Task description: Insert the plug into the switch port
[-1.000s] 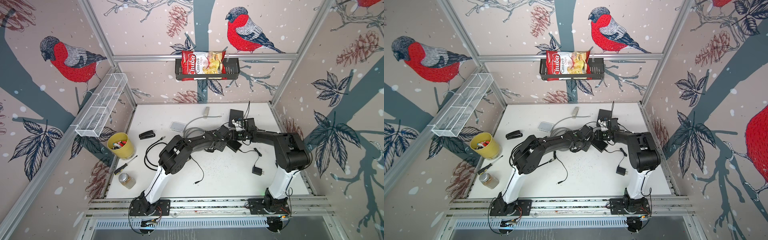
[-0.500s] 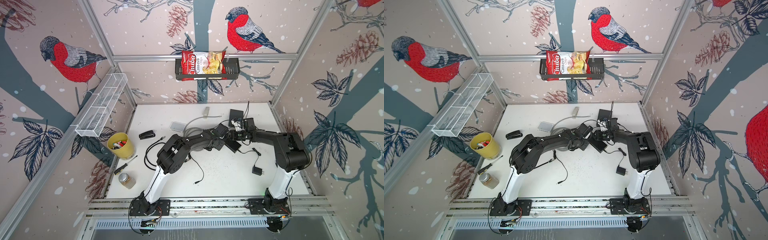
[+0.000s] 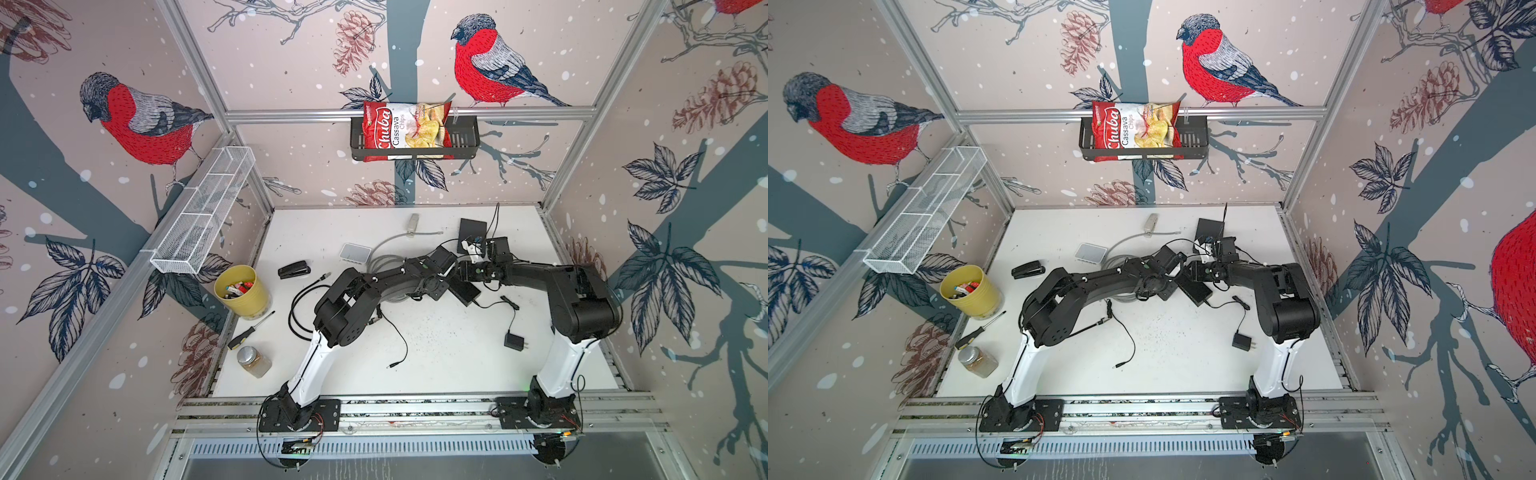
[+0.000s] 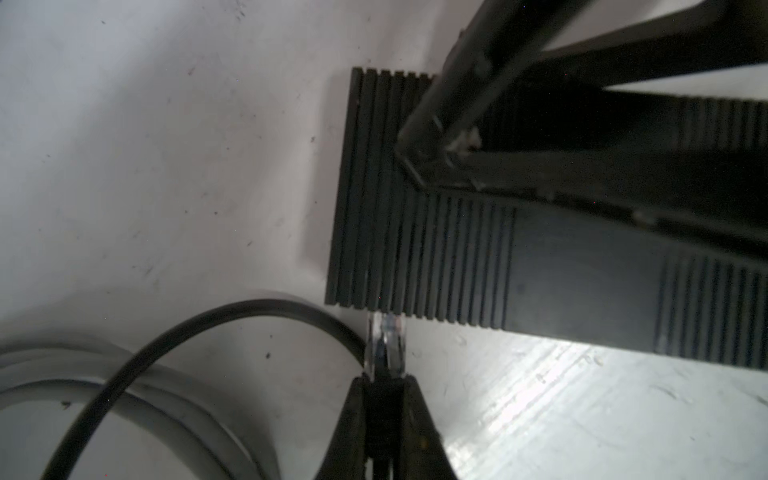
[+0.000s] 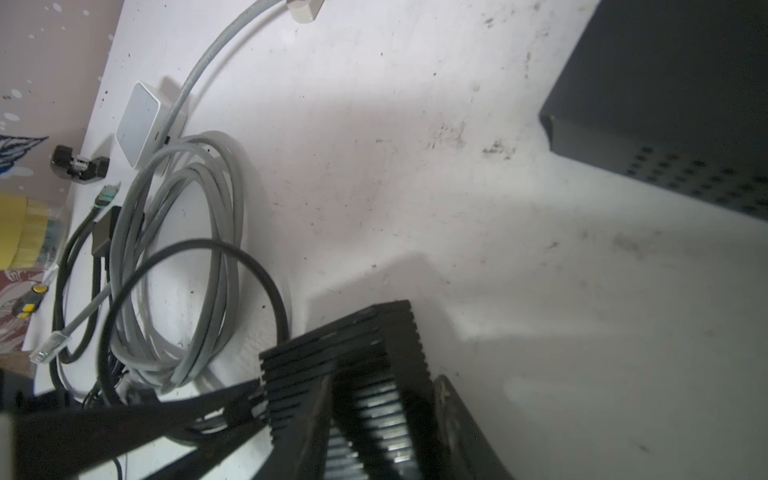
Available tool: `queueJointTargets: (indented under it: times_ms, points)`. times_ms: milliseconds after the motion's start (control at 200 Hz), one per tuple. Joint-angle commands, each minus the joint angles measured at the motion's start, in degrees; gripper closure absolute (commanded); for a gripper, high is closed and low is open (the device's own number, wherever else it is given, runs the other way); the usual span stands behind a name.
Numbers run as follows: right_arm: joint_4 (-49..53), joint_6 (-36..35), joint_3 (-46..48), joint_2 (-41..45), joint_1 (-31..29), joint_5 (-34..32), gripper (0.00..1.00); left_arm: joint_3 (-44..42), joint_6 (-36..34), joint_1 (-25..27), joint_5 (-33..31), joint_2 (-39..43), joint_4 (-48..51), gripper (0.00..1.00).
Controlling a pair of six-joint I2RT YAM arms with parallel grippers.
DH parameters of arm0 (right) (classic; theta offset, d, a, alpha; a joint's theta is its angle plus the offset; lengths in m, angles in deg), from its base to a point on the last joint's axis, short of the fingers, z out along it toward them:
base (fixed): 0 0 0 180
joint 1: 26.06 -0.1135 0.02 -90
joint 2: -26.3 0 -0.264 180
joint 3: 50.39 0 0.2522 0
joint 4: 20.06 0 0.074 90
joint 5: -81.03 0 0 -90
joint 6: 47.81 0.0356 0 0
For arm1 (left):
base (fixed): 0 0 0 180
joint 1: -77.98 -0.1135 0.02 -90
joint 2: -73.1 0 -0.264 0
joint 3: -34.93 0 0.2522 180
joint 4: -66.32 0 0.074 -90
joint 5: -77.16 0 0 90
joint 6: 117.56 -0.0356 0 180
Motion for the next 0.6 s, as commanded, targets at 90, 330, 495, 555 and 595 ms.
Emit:
queueJointTargets:
  times_ms: [90, 330, 495, 555, 595]
  points:
    - [3.0, -1.2, 0.3, 0.1, -0.1, 1.1, 0.6, 1.7, -2.9, -0.3, 0.8, -0.4, -2.1, 0.93]
    - [3.4, -1.7, -0.4, -0.7, -0.1, 2.7, 0.6, -0.6, -7.6, -0.3, 3.5, 0.6, -5.7, 0.93]
    - [4.1, -2.5, -1.4, -1.7, -0.1, 4.2, 0.6, -0.9, -10.8, -0.7, 5.9, 0.8, -7.4, 0.93]
    - [4.1, -2.6, -1.3, -1.7, 0.0, 4.9, 0.61, -1.2, -11.3, -1.1, 6.2, 0.9, -8.2, 0.93]
    - [4.1, -2.6, -1.0, -1.8, 0.1, 5.7, 0.61, -1.9, -12.0, -1.3, 7.2, 1.3, -9.0, 0.93]
